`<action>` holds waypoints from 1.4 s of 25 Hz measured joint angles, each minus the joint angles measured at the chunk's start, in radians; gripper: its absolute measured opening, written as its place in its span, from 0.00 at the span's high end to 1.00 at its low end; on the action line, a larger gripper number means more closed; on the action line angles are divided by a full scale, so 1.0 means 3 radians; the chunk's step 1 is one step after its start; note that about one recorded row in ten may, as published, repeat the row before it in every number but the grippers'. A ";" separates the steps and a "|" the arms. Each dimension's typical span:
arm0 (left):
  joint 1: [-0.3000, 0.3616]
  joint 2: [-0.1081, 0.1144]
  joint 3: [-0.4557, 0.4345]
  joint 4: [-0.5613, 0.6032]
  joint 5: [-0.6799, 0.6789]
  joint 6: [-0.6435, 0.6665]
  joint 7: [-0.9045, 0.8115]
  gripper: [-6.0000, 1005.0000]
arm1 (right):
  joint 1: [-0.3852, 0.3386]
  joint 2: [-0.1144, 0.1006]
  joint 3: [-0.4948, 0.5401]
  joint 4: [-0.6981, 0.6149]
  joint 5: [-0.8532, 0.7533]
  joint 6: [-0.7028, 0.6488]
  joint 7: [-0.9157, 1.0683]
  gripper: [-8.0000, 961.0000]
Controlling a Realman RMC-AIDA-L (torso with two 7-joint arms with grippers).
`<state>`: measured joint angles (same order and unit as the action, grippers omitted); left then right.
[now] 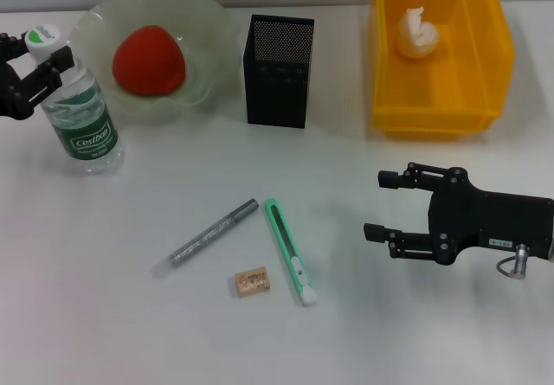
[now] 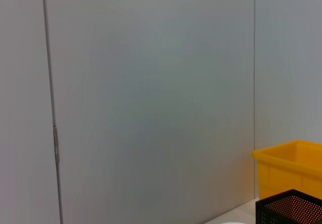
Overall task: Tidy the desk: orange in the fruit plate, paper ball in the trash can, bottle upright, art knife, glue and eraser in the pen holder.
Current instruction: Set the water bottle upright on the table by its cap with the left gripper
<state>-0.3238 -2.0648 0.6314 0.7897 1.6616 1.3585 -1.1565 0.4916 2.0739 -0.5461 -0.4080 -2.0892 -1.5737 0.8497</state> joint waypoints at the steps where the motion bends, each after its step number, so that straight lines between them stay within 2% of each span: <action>1: 0.0000 0.0000 -0.0002 0.0000 -0.0002 0.0001 0.0000 0.52 | -0.0001 0.0000 0.0000 0.0000 0.0000 0.0000 0.0000 0.21; 31: 0.0005 0.0006 -0.0009 -0.0034 -0.0109 -0.0001 -0.0002 0.51 | -0.0002 0.0000 0.0000 0.0000 0.0000 -0.0002 0.0000 0.21; 35: 0.0010 0.0006 -0.0009 -0.0035 -0.0121 0.0020 0.0004 0.32 | -0.0007 0.0000 0.0000 0.0000 0.0000 -0.0001 0.0000 0.21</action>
<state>-0.3207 -2.0631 0.6288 0.7792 1.6254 1.3645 -1.1553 0.4895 2.0739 -0.5460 -0.4080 -2.0892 -1.5741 0.8499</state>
